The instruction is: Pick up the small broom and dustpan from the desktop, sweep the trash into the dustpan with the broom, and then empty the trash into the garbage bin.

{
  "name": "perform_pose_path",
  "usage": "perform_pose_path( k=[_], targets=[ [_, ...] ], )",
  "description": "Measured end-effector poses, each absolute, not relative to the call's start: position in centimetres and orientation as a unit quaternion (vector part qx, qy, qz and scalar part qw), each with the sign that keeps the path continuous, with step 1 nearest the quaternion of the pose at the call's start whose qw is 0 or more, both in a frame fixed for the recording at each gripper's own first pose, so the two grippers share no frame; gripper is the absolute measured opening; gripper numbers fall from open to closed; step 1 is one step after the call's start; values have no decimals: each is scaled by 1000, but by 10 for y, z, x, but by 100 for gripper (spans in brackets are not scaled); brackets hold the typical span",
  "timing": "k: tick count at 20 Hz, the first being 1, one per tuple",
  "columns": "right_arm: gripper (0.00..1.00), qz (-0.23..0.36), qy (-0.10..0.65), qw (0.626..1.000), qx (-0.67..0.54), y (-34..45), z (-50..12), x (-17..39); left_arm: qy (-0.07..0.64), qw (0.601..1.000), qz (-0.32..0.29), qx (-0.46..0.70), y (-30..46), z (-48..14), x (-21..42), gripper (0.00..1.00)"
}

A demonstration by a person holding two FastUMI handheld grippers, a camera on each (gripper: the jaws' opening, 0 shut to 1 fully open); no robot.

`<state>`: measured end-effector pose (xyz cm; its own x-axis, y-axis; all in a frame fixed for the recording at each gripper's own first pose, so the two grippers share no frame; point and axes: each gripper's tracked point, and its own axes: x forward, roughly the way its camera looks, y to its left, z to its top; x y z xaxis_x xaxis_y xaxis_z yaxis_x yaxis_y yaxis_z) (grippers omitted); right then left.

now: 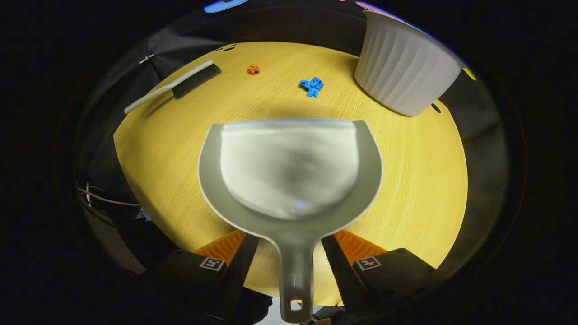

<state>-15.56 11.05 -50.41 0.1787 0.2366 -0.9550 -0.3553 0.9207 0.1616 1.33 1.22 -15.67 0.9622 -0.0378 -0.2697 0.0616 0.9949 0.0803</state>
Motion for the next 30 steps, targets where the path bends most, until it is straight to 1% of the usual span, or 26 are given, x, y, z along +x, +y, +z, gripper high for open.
perform_pose_path(
  k=[3,4,5,6,8,12,13,14,16,18,20,21,23,24,25,26,30],
  targets=[
    [80,195,624,755,-46,114,-509,-159,137,989,-29,51,17,-159,17,95],
    [71,194,621,759,-43,116,-509,-156,138,989,-31,53,19,-161,18,95],
    [67,193,623,757,-41,115,-511,-155,139,988,-34,52,20,-163,20,95],
    [54,187,623,759,-39,115,-510,-154,141,988,-38,50,21,-165,20,95],
    [40,182,629,755,-36,116,-512,-154,145,987,-46,46,24,-170,22,95],
    [39,179,628,756,-44,117,-512,-154,150,986,-63,48,36,-180,27,95],
    [35,176,627,758,-49,116,-510,-153,157,984,-67,48,40,-185,29,95],
    [37,172,623,762,-47,117,-508,-151,168,982,-72,45,43,-194,30,95],
    [35,164,609,774,-58,114,-496,-145,202,975,-88,38,46,-216,31,95],
    [34,173,592,784,-74,112,-483,-135,246,963,-102,37,51,-245,31,95],
    [35,187,586,785,-74,114,-470,-130,306,944,-117,40,52,-281,28,95],
    [31,192,586,784,-73,115,-466,-128,337,932,-123,50,53,-301,27,95],
    [31,194,592,779,-67,114,-463,-126,390,908,-130,76,61,-343,25,95],
    [34,194,598,775,-60,113,-464,-127,416,895,-136,87,59,-366,23,95],
    [31,193,601,774,-56,113,-466,-126,442,881,-144,94,57,-385,22,95],
    [35,192,602,773,-55,111,-466,-125,465,867,-148,97,56,-406,21,94],
    [35,192,597,777,-47,107,-465,-122,544,823,-141,82,60,-457,12,92]
  ],
)
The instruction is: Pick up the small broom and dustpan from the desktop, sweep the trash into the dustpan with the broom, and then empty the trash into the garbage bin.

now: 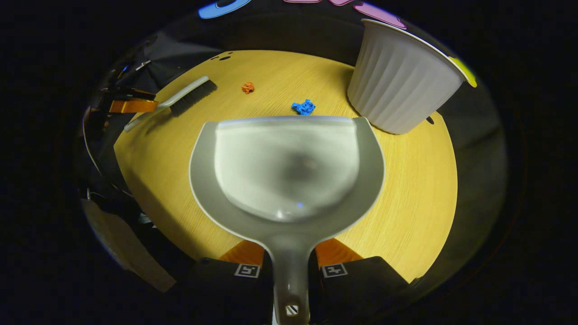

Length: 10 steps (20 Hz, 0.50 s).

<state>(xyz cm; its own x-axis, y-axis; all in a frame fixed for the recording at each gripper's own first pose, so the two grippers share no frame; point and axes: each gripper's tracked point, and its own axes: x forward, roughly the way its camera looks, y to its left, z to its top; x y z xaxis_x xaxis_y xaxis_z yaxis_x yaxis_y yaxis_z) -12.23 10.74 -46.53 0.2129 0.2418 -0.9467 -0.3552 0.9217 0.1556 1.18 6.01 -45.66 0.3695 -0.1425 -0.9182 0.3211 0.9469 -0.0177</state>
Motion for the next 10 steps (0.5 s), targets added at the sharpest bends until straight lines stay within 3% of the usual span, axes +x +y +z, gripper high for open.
perform_pose_path(
  k=[2,4,6,8,9,10],
  targets=[
    [38,193,598,777,-49,106,-467,-122,564,810,-137,89,60,-470,16,91],
    [31,195,601,773,-54,103,-470,-124,583,796,-133,99,60,-483,17,90],
    [35,197,601,772,-55,104,-471,-124,600,781,-136,105,55,-494,14,89],
    [35,196,601,773,-50,104,-470,-123,610,773,-136,109,53,-502,12,86],
    [35,196,601,773,-48,105,-470,-123,612,771,-135,112,54,-505,14,77],
    [38,195,601,774,-47,104,-469,-123,613,770,-134,116,55,-507,13,75]
  ],
)
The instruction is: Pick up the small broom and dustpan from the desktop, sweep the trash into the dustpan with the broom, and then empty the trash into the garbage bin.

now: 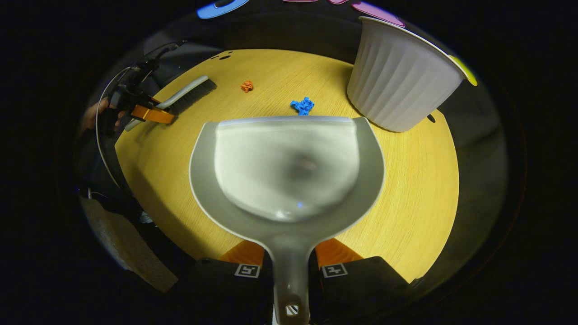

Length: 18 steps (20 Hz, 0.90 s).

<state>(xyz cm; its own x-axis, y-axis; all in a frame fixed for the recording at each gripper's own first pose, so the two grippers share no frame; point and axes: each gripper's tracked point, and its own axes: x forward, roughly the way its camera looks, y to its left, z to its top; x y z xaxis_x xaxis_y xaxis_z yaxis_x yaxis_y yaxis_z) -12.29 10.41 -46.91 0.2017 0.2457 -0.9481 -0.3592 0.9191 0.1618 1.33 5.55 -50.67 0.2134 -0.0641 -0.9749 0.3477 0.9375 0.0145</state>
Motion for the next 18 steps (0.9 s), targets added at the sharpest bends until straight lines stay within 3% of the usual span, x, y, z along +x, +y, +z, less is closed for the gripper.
perform_pose_path(
  k=[1,6,7,8,13,18],
  targets=[
    [37,195,601,774,-47,104,-469,-123,615,769,-132,117,55,-509,14,61],
    [31,198,602,772,-48,105,-468,-125,622,760,-133,134,54,-514,18,46],
    [35,200,603,771,-49,106,-468,-126,623,759,-133,136,52,-517,19,33],
    [34,203,604,769,-48,106,-468,-127,625,756,-134,143,53,-515,17,30],
    [31,225,619,751,-60,106,-473,-128,587,779,-116,188,57,-502,50,25],
    [34,235,632,733,-90,99,-483,-119,581,772,-144,214,30,-506,88,24]
  ],
)
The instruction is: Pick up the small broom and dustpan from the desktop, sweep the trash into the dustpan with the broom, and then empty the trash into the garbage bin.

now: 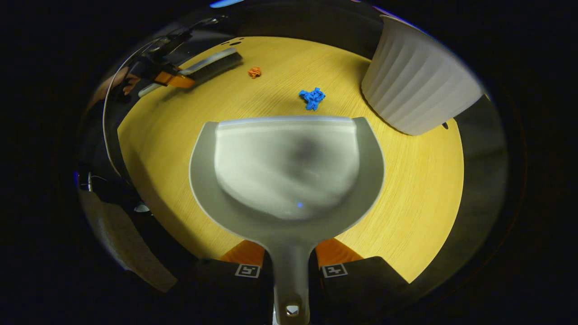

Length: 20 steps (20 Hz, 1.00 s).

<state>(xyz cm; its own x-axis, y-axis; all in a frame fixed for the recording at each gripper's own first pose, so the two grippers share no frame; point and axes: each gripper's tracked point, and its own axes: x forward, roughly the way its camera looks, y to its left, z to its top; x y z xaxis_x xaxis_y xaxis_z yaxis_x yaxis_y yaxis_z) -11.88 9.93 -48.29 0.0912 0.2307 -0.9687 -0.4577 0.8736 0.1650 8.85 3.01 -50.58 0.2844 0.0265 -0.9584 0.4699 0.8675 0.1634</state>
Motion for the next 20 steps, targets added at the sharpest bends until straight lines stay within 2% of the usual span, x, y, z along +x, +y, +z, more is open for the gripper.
perform_pose_path(
  k=[6,7,11,13,18,19,20],
  targets=[
    [34,246,643,717,-112,91,-495,-111,582,751,-179,254,-11,-523,112,26],
    [31,248,643,716,-112,91,-497,-110,580,750,-186,258,-19,-525,113,24],
    [38,252,641,717,-105,91,-501,-104,573,740,-221,275,-51,-525,118,27],
    [34,255,639,718,-104,91,-506,-102,569,732,-251,280,-71,-524,112,25],
    [34,261,633,720,-109,89,-507,-102,561,711,-311,287,-123,-524,91,25],
    [38,262,632,721,-108,89,-507,-103,561,708,-321,285,-133,-524,85,25],
    [35,263,632,721,-108,89,-507,-103,562,705,-329,282,-142,-525,78,25]
  ],
)
